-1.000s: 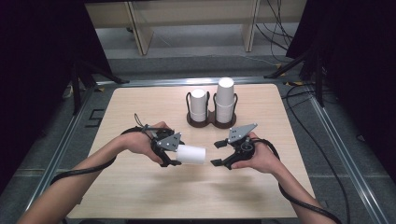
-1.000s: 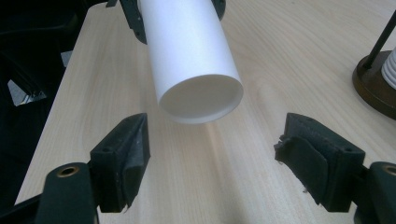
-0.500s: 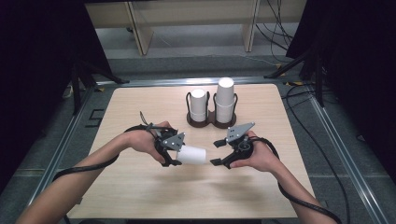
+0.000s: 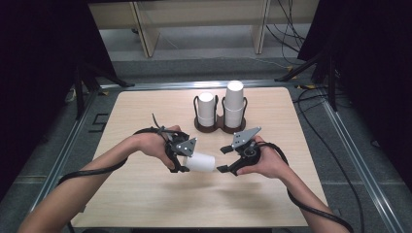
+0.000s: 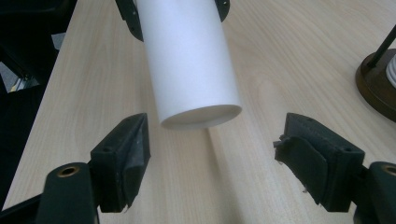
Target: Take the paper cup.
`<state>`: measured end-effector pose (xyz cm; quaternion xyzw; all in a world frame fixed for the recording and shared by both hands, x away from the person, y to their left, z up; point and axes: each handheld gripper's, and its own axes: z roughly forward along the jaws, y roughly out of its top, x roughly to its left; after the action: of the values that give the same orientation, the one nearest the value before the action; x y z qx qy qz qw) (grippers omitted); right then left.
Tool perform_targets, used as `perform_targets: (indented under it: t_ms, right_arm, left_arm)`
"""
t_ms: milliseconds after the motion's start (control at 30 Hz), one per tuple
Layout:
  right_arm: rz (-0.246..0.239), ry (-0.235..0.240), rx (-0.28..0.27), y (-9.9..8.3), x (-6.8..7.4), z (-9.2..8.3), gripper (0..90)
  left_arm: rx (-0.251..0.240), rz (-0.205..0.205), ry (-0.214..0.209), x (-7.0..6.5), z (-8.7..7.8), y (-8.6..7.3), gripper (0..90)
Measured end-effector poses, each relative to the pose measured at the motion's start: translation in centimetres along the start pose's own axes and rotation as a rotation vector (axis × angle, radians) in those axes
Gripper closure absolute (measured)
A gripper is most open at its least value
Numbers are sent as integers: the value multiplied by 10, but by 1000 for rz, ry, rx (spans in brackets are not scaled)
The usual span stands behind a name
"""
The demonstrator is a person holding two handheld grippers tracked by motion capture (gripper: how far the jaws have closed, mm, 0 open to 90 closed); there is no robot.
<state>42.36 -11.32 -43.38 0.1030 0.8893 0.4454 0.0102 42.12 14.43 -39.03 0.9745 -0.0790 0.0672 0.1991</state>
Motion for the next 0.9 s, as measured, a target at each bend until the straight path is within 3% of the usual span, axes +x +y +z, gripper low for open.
perform_targets:
  t_ms: [200,233,367,467,567,633,700,733,900]
  right_arm:
    - [5,6,8,0,0,1,242]
    - [-1,-1,6,1,0,1,242]
    - [-4,-6,15,1,0,1,242]
    - [-1,-9,23,2,0,2,242]
    - [6,-3,29,3,1,4,243]
    - [-3,-10,27,3,1,4,242]
    - [-6,-10,32,4,1,5,241]
    - [-12,-11,33,5,0,6,241]
    - [-14,-12,43,8,0,7,238]
  left_arm:
    - [26,7,-11,1,1,3,316]
    - [14,-11,-12,0,2,4,315]
    - [51,7,-14,3,1,6,315]
    - [51,-7,-23,2,3,6,315]
    - [71,12,-20,5,3,7,315]
    - [62,-11,-22,3,4,8,315]
    - [71,-10,-23,4,5,9,315]
    - [98,14,-23,5,5,10,315]
    - [116,10,-23,7,6,12,314]
